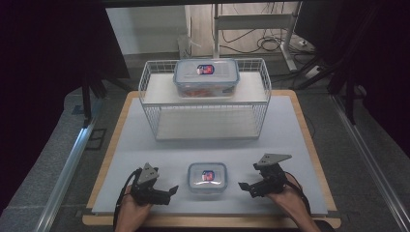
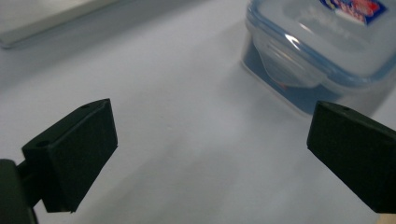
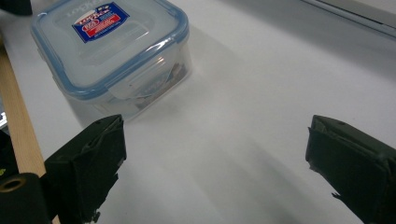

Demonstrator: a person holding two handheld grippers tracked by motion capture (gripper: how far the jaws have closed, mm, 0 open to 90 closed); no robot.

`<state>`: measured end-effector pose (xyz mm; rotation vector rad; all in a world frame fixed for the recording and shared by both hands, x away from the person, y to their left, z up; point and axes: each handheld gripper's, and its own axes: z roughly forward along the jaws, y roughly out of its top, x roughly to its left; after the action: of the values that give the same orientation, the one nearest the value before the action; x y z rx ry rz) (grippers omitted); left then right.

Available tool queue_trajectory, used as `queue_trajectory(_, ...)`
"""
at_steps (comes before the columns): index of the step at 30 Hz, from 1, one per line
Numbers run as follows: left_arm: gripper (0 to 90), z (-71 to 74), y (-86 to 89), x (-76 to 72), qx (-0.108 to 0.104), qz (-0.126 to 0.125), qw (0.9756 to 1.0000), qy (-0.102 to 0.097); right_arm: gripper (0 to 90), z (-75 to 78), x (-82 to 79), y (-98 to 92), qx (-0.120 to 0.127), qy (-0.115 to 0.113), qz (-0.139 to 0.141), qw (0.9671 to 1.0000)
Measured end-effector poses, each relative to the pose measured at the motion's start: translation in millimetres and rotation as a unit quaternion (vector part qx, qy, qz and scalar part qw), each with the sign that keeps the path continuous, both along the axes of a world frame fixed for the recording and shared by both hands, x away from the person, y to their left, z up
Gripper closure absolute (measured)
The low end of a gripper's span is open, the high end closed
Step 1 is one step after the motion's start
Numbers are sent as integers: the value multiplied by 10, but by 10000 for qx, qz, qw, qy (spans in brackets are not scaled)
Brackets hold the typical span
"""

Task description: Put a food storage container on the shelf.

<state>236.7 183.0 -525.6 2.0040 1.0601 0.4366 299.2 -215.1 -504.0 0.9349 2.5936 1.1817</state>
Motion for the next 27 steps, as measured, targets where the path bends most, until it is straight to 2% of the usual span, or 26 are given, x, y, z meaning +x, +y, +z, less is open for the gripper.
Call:
queue_trajectory(2,15,40,19,-10,-111,90,9999,-82,48,1,-4,15,-34,6,40,10000)
queue_trajectory(4,15,51,30,-16,-92,144,9998,-130,48,-3,-3,26,-22,24,65,10000)
queue_trajectory(8,19,19,9,16,-33,11,10000,29,48,-1,3,48,-24,-19,124,9999)
queue_trajectory(12,19,49,-54,41,26,-101,9999,133,56,10,2,80,-21,-68,149,9999)
queue_trajectory(17,18,127,-118,110,-127,-206,9986,480,29,19,9,154,-33,19,256,9997)
queue_trajectory(20,23,159,-125,175,-469,-385,9960,663,11,52,-6,212,24,54,308,9995)
queue_trajectory(22,36,175,-133,230,-712,-510,9929,802,7,65,5,244,138,236,298,9992)
queue_trajectory(27,70,140,-228,358,-891,-769,9873,1063,61,63,53,344,270,569,368,9973)
